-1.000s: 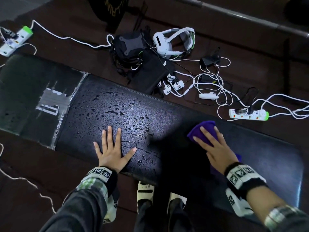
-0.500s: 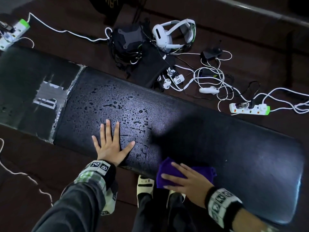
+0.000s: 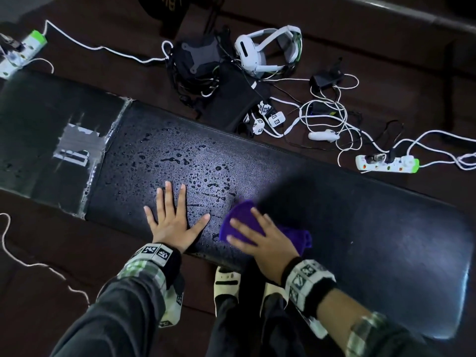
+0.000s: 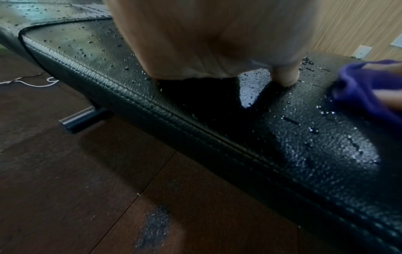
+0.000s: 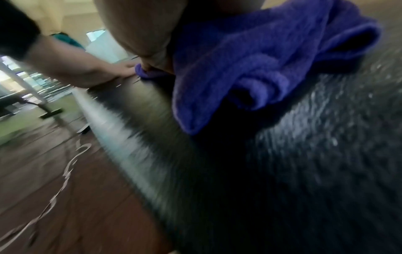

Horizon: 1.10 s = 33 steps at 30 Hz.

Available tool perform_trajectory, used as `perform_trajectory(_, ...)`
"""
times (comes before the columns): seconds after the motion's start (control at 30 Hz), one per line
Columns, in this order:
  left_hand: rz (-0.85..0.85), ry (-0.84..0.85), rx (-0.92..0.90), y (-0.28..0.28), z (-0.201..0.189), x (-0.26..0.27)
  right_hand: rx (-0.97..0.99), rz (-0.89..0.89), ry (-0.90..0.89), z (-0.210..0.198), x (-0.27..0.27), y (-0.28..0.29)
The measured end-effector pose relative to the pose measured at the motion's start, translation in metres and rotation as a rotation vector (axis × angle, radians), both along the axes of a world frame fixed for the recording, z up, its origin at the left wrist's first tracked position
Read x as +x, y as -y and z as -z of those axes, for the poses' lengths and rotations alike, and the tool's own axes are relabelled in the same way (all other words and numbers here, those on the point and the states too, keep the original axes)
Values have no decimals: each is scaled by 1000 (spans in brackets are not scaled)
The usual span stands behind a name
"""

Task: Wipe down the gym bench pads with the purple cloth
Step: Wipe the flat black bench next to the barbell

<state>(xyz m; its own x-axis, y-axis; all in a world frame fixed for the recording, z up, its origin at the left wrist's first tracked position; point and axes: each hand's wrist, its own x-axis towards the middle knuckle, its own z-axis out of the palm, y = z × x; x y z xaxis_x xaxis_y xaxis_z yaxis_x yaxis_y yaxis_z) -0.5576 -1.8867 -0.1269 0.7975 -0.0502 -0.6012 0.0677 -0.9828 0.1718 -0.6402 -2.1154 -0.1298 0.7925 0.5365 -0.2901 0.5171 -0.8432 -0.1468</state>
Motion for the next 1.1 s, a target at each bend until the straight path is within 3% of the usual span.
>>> perform_trajectory(0.1, 7, 6, -4, 0, 0, 0, -26, -231, -11, 3, -43, 23)
perform_trajectory(0.17, 14, 7, -4, 0, 0, 0, -57, -283, 11, 3, -64, 53)
perform_trajectory(0.33, 12, 29, -5, 0, 3, -1, 1, -39, 53, 0, -55, 93)
perform_trajectory(0.43, 13, 31, 3, -1, 5, -2, 11, 103, 37, -3, -17, 65)
perform_trajectory(0.53, 8, 37, -8, -2, 6, -3, 14, 131, 26, -3, 6, 18)
perform_trajectory(0.67, 15, 55, -21, -5, 7, -4, 6, -56, 11, 2, -20, -8)
perform_trajectory(0.87, 116, 54, 16, -20, 4, -5, -290, -548, -59, 4, -89, 48)
perform_trajectory(1.0, 124, 56, 0, -21, 6, -5, -474, -571, -187, 6, -89, 47)
perform_trajectory(1.1, 116, 57, 0, -20, 8, -5, -450, -564, -183, 14, -69, 4)
